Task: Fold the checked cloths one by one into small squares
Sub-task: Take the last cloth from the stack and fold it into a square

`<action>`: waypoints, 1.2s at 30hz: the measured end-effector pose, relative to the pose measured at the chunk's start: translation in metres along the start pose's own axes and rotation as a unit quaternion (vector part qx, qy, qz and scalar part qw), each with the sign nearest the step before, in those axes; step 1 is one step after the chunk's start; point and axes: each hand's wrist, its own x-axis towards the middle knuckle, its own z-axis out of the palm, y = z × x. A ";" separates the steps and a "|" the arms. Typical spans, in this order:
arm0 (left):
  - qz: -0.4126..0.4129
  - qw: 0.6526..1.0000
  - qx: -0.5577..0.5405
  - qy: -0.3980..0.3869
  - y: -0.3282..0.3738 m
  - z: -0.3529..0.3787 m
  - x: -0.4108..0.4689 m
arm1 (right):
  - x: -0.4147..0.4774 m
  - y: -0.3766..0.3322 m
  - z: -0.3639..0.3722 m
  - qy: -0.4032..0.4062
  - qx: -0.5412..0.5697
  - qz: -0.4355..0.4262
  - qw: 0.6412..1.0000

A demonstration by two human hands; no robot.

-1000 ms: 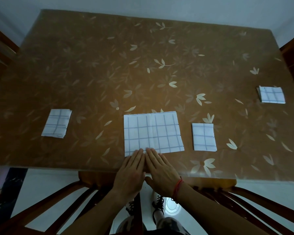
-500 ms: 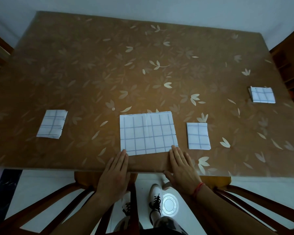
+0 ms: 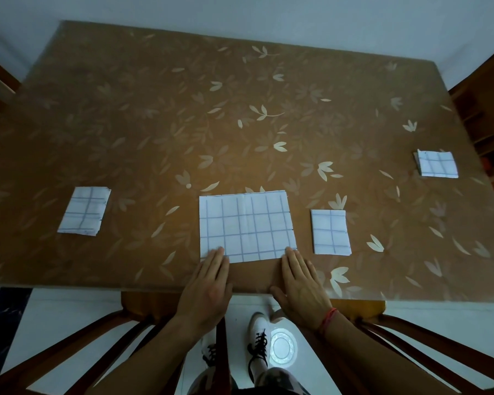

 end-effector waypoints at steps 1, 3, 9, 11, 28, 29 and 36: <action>0.002 1.000 -0.002 -0.004 0.002 0.002 0.003 | 0.001 -0.001 -0.005 -0.001 0.011 0.000 1.000; 0.000 1.000 -0.006 -0.008 0.005 0.004 0.006 | 0.006 -0.001 -0.017 0.013 0.048 -0.004 0.999; -0.012 0.999 -0.033 -0.005 0.003 0.009 0.007 | 0.061 0.011 -0.053 0.041 0.306 0.136 0.941; -0.014 0.999 -0.047 -0.005 0.002 0.010 0.007 | 0.081 0.015 -0.061 0.042 0.358 0.193 0.912; -0.027 0.995 -0.092 -0.006 0.006 0.007 0.007 | 0.131 0.021 -0.073 -0.014 0.472 0.313 0.824; -0.027 0.995 -0.094 -0.007 0.006 0.007 0.007 | 0.132 0.022 -0.075 -0.016 0.476 0.311 0.822; -0.033 0.995 -0.095 -0.012 0.004 0.009 0.006 | 0.131 0.024 -0.081 -0.001 0.460 0.293 0.838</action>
